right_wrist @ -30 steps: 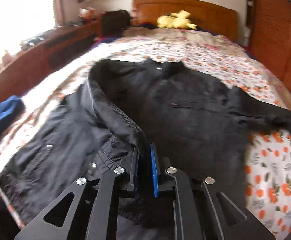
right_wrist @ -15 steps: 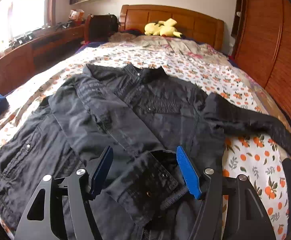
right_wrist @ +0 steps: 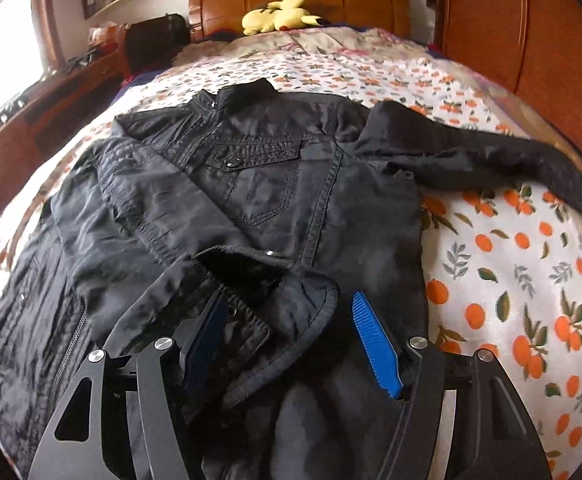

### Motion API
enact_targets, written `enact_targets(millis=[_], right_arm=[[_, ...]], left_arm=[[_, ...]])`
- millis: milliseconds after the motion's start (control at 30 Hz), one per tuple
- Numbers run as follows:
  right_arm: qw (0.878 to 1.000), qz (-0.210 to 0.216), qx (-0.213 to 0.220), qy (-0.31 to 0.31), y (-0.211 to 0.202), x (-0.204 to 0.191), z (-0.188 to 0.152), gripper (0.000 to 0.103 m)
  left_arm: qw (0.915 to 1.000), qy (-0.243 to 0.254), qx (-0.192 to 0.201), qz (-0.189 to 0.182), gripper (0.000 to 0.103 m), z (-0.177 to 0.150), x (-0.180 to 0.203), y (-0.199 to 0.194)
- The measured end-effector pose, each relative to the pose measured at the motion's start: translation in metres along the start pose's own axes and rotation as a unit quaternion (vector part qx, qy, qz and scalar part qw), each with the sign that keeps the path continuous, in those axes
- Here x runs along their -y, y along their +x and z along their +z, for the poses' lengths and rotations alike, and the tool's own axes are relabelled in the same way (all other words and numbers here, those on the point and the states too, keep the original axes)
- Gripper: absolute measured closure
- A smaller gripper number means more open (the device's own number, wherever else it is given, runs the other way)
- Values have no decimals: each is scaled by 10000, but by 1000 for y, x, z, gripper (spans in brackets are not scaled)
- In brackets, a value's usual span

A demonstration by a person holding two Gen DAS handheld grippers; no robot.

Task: Fold large clothes

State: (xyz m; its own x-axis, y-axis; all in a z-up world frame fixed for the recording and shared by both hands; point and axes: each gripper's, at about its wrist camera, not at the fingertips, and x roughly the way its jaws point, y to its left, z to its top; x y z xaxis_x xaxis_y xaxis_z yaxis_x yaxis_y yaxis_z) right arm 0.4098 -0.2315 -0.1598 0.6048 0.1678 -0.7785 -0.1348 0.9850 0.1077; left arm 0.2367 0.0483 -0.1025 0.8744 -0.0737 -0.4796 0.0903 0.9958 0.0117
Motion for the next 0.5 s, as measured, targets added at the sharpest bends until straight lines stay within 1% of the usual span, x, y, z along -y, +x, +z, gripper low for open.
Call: enact_targets(millis=[67, 100, 133, 167, 233, 333, 433, 500], right_arm=[[9999, 93, -88, 61, 7, 2, 2, 53], [9999, 80, -116, 39, 9, 1, 2, 66], [9998, 162, -139, -26, 10, 0, 2, 92], [9996, 259, -98, -98, 8, -2, 2, 100], [9987, 341, 217, -324, -6, -6, 1, 101], [9976, 254, 462, -455, -23, -5, -2, 101], [9971, 43, 580, -495, -33, 5, -4, 101], [9979, 73, 483, -436, -35, 14, -5, 101]], left_arm=[[10000, 45, -13, -83, 2, -1, 12, 6], [9999, 81, -30, -120, 2, -2, 19, 9], [9998, 108, -37, -145, 2, -3, 24, 11], [9997, 143, -44, -177, 2, -4, 30, 14], [9994, 267, -65, -208, 2, -7, 43, 19], [9987, 440, -81, -254, 2, -9, 57, 23], [9980, 551, -77, -289, 2, -12, 67, 27], [9979, 559, -93, -323, 2, -13, 72, 30]])
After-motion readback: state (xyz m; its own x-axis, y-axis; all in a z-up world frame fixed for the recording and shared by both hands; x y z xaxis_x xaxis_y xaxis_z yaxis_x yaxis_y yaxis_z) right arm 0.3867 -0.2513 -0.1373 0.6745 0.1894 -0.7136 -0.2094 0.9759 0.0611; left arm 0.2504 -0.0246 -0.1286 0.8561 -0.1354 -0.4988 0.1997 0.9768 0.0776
